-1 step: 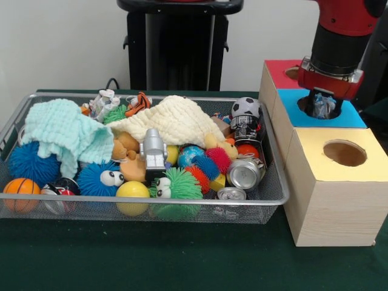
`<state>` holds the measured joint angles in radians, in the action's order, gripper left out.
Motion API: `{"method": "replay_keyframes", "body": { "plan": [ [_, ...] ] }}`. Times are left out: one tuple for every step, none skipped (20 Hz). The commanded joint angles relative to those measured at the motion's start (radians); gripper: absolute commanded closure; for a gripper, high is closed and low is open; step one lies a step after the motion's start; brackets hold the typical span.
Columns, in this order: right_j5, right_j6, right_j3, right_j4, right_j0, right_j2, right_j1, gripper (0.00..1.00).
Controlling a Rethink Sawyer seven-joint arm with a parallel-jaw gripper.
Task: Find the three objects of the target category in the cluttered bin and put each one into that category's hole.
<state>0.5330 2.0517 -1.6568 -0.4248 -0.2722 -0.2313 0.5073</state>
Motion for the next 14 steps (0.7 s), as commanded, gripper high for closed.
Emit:
{"method": "replay_keyframes", "body": {
  "plan": [
    [0.011,0.176,0.004,-0.016,0.016,0.077,-0.011,1.00],
    [0.007,0.189,-0.002,-0.023,0.015,0.074,-0.007,1.00],
    [0.008,0.193,-0.005,-0.024,0.014,0.071,-0.001,1.00],
    [0.005,0.190,-0.013,-0.026,0.018,0.074,0.003,1.00],
    [0.003,0.188,-0.021,-0.028,0.023,0.077,0.008,1.00],
    [0.007,0.185,-0.020,-0.026,0.026,0.076,0.008,1.00],
    [0.008,0.185,-0.022,-0.026,0.026,0.074,0.010,1.00],
    [0.006,0.184,-0.028,-0.027,0.028,0.077,0.013,1.00],
    [0.007,0.183,-0.031,-0.026,0.028,0.076,0.015,1.00],
    [0.006,0.181,-0.032,-0.026,0.031,0.077,0.015,1.00],
    [0.007,0.178,-0.032,-0.023,0.031,0.076,0.015,1.00],
    [0.008,0.169,-0.035,-0.016,0.031,0.076,0.018,1.00],
    [-0.035,0.159,-0.049,-0.014,0.035,0.086,0.024,0.00],
    [-0.044,0.153,-0.055,-0.015,0.040,0.093,0.028,0.00]
  ]
}}
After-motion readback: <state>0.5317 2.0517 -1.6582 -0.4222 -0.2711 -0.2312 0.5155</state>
